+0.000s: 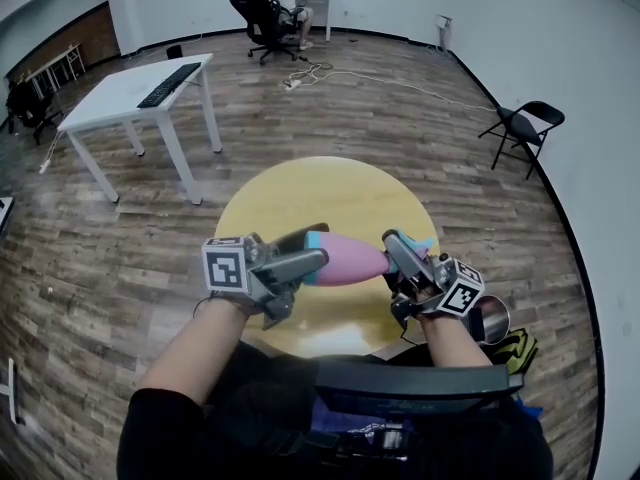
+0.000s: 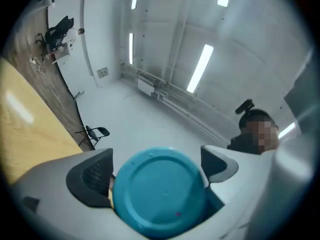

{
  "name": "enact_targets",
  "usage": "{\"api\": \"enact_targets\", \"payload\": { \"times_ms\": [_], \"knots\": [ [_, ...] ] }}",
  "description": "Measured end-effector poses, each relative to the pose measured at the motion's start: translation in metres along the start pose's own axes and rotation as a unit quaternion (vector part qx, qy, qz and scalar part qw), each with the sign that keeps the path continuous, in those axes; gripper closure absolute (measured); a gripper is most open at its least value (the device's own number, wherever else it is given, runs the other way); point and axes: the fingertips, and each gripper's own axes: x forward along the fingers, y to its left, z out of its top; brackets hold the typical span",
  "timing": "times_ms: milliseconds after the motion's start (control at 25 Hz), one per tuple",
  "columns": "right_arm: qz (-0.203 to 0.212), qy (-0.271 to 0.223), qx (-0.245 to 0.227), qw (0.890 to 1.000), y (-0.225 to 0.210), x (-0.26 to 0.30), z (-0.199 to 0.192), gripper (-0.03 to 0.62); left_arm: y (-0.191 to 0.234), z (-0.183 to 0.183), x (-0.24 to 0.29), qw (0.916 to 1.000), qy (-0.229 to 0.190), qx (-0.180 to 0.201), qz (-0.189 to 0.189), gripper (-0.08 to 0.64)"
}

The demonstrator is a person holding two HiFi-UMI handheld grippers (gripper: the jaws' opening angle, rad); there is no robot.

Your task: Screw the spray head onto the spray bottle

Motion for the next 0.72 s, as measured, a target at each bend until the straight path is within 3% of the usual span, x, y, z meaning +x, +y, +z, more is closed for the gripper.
{"api": "enact_targets", "payload": {
  "times_ms": [80, 160, 200, 240, 280, 320, 360, 440, 480, 520, 560, 600, 640, 680, 720],
  "knots": [
    [0.011, 0.014, -0.006, 1.0, 0.003, 0.003, -0.005, 0.554, -0.001, -0.023, 0.018, 0.998, 0.052, 0.036, 0.009, 0.008],
    [0.023, 0.016, 0.01, 1.0, 0.001, -0.001, -0.001, 0.552, -0.005, -0.038, 0.03, 0.9892, 0.107, 0.1, 0.014, 0.011],
    [0.029, 0.019, 0.02, 0.999, 0.0, -0.003, 0.001, 0.549, -0.007, -0.047, 0.032, 0.979, 0.143, 0.145, 0.013, 0.012],
    [0.035, 0.027, 0.037, 0.998, 0.0, -0.003, 0.0, 0.549, -0.009, -0.058, 0.031, 0.9605, 0.186, 0.206, 0.016, 0.014],
    [0.039, 0.036, 0.064, 0.997, 0.0, 0.0, -0.003, 0.549, -0.007, -0.07, 0.028, 0.9294, 0.235, 0.284, 0.024, 0.015],
    [0.041, 0.045, 0.096, 0.994, -0.001, 0.003, -0.007, 0.549, -0.001, -0.082, 0.022, 0.8809, 0.285, 0.376, 0.039, 0.017],
    [0.037, 0.054, 0.124, 0.99, -0.004, 0.004, -0.012, 0.549, 0.009, -0.091, 0.015, 0.8114, 0.335, 0.475, 0.061, 0.017],
    [0.012, 0.07, 0.154, 0.985, -0.016, 0.001, -0.02, 0.549, 0.04, -0.099, 0.0, 0.631, 0.41, 0.649, 0.112, 0.017],
    [-0.002, 0.072, 0.162, 0.984, -0.02, 0.0, -0.022, 0.549, 0.052, -0.098, -0.004, 0.5599, 0.423, 0.7, 0.132, 0.017],
    [-0.012, 0.068, 0.167, 0.984, -0.023, -0.001, -0.023, 0.549, 0.058, -0.094, -0.005, 0.5281, 0.419, 0.724, 0.145, 0.017],
    [-0.018, 0.059, 0.167, 0.984, -0.025, -0.001, -0.022, 0.551, 0.058, -0.088, -0.004, 0.5383, 0.402, 0.724, 0.158, 0.018],
    [-0.019, 0.042, 0.165, 0.985, -0.025, -0.002, -0.019, 0.552, 0.052, -0.078, -0.003, 0.5834, 0.37, 0.702, 0.173, 0.021],
    [-0.017, 0.017, 0.161, 0.987, -0.025, -0.004, -0.012, 0.554, 0.044, -0.065, -0.002, 0.6544, 0.324, 0.658, 0.185, 0.021],
    [-0.015, -0.012, 0.156, 0.988, -0.024, -0.007, -0.004, 0.554, 0.034, -0.05, -0.002, 0.741, 0.265, 0.587, 0.189, 0.021],
    [-0.013, -0.036, 0.149, 0.988, -0.024, -0.01, 0.004, 0.554, 0.026, -0.033, -0.005, 0.8297, 0.2, 0.488, 0.182, 0.02]
  ]
}}
